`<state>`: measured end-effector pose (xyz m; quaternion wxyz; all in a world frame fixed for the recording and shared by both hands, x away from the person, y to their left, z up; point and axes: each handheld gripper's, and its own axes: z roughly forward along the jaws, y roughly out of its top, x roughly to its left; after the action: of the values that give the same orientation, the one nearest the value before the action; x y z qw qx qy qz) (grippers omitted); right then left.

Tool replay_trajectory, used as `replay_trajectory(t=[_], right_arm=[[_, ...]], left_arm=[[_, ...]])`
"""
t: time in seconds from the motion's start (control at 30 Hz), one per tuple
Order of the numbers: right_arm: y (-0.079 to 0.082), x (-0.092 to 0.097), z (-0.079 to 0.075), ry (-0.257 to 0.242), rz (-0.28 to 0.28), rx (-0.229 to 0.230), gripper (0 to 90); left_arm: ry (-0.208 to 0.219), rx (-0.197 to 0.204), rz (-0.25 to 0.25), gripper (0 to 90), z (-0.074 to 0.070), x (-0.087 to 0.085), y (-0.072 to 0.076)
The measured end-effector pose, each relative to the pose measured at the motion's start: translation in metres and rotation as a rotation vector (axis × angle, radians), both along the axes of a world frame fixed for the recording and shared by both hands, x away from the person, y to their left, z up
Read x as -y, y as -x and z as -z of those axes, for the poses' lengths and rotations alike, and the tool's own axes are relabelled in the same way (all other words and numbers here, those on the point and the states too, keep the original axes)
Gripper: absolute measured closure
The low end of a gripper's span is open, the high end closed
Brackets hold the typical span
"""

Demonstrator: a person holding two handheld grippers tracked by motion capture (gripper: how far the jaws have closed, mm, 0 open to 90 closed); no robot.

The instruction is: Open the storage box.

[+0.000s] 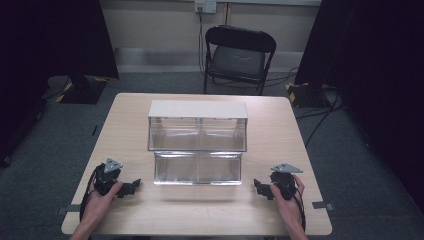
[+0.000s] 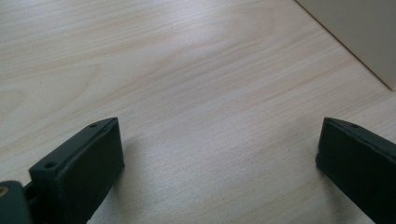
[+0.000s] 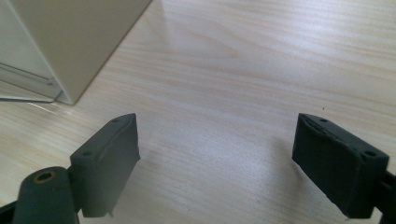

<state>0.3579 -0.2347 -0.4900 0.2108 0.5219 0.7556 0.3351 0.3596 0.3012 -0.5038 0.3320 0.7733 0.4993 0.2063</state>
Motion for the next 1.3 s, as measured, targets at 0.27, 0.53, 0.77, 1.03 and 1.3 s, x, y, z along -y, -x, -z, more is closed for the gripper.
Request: replay_trajectory(t=[0.27,0.53,0.77,1.03,1.3], right_arm=[[0.006,-0.004,-0.015,-0.070,-0.047,0.040,14.0],[0.014,-0.010,-0.029,-0.099,-0.096,0.067,13.9],[0.023,-0.013,-0.042,-0.159,-0.157,0.095,13.9],[0.035,-0.022,-0.054,-0.193,-0.212,0.135,13.8],[0.037,-0.041,-0.052,-0.200,-0.272,0.123,13.8]], left_arm=[[0.000,0.000,0.000,0.2,0.000,0.000,0.000],[0.000,0.000,0.000,0.2,0.000,0.000,0.000],[0.000,0.000,0.000,0.2,0.000,0.000,0.000],[0.000,0.000,0.000,0.2,0.000,0.000,0.000],[0.000,0.000,0.000,0.3,0.000,0.000,0.000]])
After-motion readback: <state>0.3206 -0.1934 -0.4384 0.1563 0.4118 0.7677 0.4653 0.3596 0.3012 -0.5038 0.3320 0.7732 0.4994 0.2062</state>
